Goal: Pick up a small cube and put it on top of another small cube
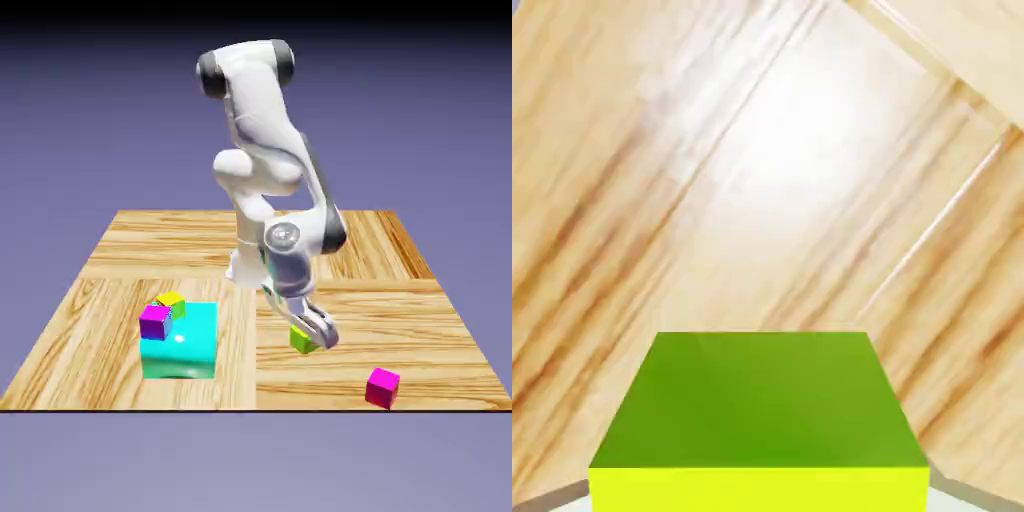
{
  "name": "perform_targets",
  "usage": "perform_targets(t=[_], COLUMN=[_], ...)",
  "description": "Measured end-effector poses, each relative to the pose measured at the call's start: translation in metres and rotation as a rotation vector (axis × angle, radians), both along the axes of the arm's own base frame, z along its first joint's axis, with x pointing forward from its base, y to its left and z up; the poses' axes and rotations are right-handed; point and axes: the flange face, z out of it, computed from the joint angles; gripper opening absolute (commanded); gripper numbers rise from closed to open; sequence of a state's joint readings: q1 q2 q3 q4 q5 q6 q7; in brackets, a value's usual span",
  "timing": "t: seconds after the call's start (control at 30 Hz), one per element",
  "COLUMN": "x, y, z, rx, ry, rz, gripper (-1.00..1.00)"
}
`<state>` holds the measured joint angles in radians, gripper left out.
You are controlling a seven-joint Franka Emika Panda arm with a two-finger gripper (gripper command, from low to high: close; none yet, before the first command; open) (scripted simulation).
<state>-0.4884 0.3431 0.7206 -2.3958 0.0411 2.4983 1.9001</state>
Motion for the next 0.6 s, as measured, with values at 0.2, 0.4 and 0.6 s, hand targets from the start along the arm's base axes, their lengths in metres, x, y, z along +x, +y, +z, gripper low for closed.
perform_targets(t=[0.2,0.4,0.6], x=[0.041,0.070,0.062], y=[0.071,0.112,0.123], z=[0.022,0.047,-0.021], rx=[-0.003,0.000,-0.001], ry=[-0.015,-0.051,-0.050], rz=[0.011,-0.023,-0.023], gripper=[-1.00,-1.00,1.00])
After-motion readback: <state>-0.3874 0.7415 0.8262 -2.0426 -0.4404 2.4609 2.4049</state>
